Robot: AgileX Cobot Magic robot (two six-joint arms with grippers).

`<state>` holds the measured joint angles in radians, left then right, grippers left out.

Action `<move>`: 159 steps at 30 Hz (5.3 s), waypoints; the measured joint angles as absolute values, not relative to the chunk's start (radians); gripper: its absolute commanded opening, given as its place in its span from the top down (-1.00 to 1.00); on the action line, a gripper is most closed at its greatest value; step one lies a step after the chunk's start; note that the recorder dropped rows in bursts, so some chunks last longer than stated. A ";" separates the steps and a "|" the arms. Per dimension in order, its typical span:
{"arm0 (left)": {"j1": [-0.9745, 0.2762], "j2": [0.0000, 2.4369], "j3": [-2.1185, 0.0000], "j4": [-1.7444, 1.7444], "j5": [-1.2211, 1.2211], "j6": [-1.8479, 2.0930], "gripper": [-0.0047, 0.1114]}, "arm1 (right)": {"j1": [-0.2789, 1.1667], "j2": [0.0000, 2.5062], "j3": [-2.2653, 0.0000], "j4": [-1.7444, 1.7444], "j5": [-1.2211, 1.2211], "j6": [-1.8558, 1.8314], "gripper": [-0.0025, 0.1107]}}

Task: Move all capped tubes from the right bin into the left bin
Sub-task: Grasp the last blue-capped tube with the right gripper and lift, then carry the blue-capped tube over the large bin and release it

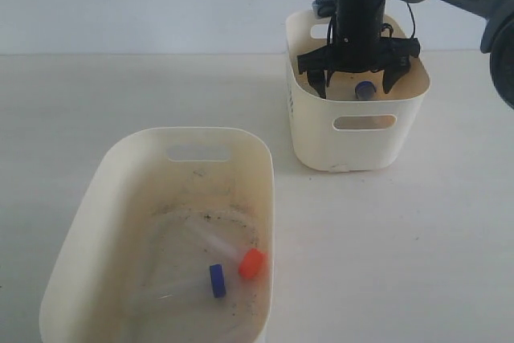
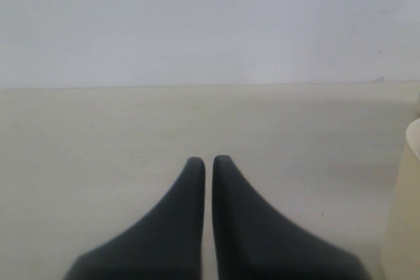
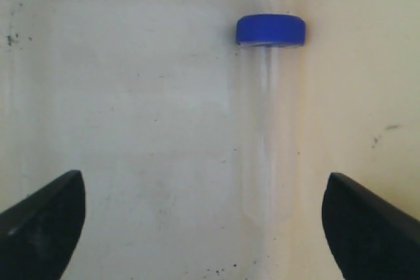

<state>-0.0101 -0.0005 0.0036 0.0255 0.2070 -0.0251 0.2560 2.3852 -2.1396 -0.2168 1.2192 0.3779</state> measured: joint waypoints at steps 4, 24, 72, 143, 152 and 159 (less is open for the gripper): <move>-0.010 0.000 0.004 0.025 0.207 -0.025 0.84 | 0.256 2.385 -2.140 -0.219 1.219 0.378 -0.64; -0.010 0.000 0.004 0.025 0.207 -0.025 0.84 | 0.258 2.436 -2.140 -0.215 1.217 0.378 -0.64; -0.010 0.000 0.004 0.025 0.207 -0.025 0.84 | 0.251 2.508 -2.152 -0.377 1.245 0.393 0.30; -0.010 0.000 0.004 0.025 0.207 -0.025 0.84 | 0.948 1.542 -1.187 0.142 0.793 0.403 -0.50; -0.010 0.000 0.004 0.025 0.207 -0.025 0.84 | 0.947 1.527 -1.185 0.123 0.777 0.413 0.95; -0.010 0.000 0.004 0.025 0.207 -0.025 0.84 | 0.970 1.421 -1.185 0.106 0.829 0.420 0.96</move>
<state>-0.0101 -0.0005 0.0036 0.0255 0.2070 -0.0251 0.9705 1.4208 -1.1848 0.1064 0.8285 0.4196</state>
